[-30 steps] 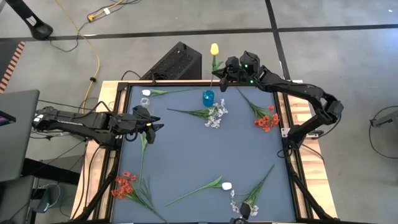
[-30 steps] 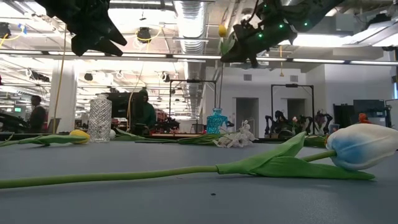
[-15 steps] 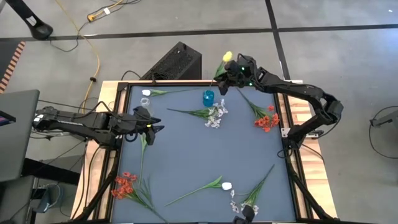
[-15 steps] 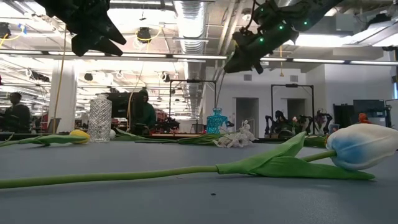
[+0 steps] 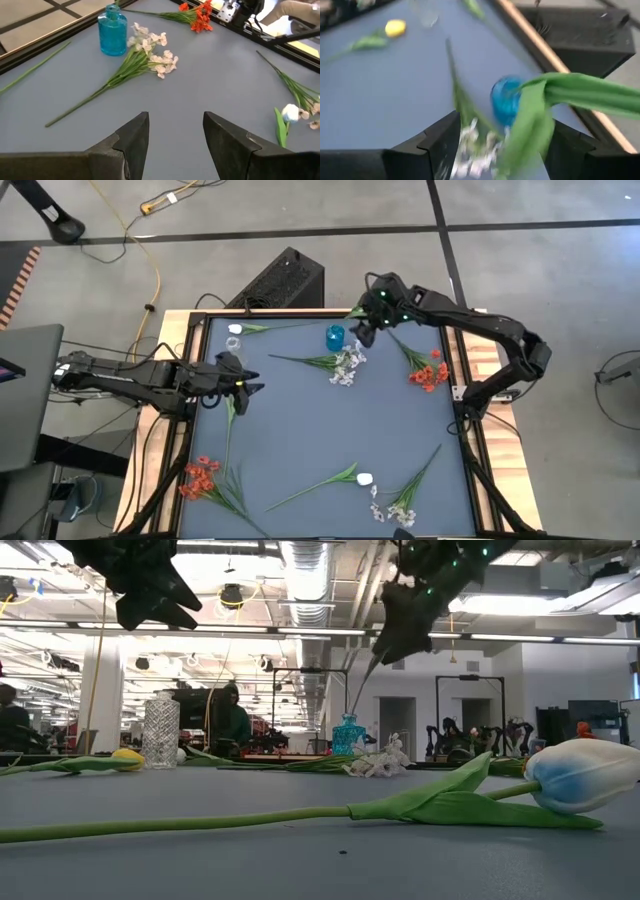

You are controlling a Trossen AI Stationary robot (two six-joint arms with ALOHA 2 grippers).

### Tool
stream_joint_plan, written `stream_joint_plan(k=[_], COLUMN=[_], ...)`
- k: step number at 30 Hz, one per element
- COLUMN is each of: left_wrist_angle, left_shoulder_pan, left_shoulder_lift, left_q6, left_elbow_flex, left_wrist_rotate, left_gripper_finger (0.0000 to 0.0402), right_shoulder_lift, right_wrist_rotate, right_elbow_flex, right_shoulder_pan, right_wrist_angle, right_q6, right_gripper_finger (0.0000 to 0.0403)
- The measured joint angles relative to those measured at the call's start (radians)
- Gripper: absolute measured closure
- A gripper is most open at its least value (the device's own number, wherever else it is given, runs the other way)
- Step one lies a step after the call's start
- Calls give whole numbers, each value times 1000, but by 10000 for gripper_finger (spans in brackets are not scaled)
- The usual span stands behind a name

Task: Sort flowers into vase by color
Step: Put the right yellow tulip into the blue vase

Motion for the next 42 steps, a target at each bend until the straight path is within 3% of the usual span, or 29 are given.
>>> stream_joint_plan(k=[8,13,18,26,29,36,42], left_wrist_angle=[0,0,0,0,0,0,0], left_shoulder_pan=[0,0,0,0,0,0,0], left_shoulder_lift=[0,0,0,0,0,0,0], left_q6=[31,36,36,61,61,97,151], left_elbow_flex=[0,0,0,0,0,0,0], left_wrist_rotate=[28,54,90,134,158,182,178], left_gripper_finger=[226,226,226,226,226,226,226], right_shoulder_lift=[0,0,2,3,3,2,0], right_wrist_rotate=[0,0,16,52,43,-88,-39], right_elbow_flex=[174,223,226,205,216,265,330], right_shoulder_pan=[65,118,127,24,-14,-23,2], right_wrist_angle=[-437,-584,-555,-260,-318,-432,-394], right_q6=[-47,-22,8,168,206,207,257], right_gripper_finger=[132,132,132,132,132,132,132])
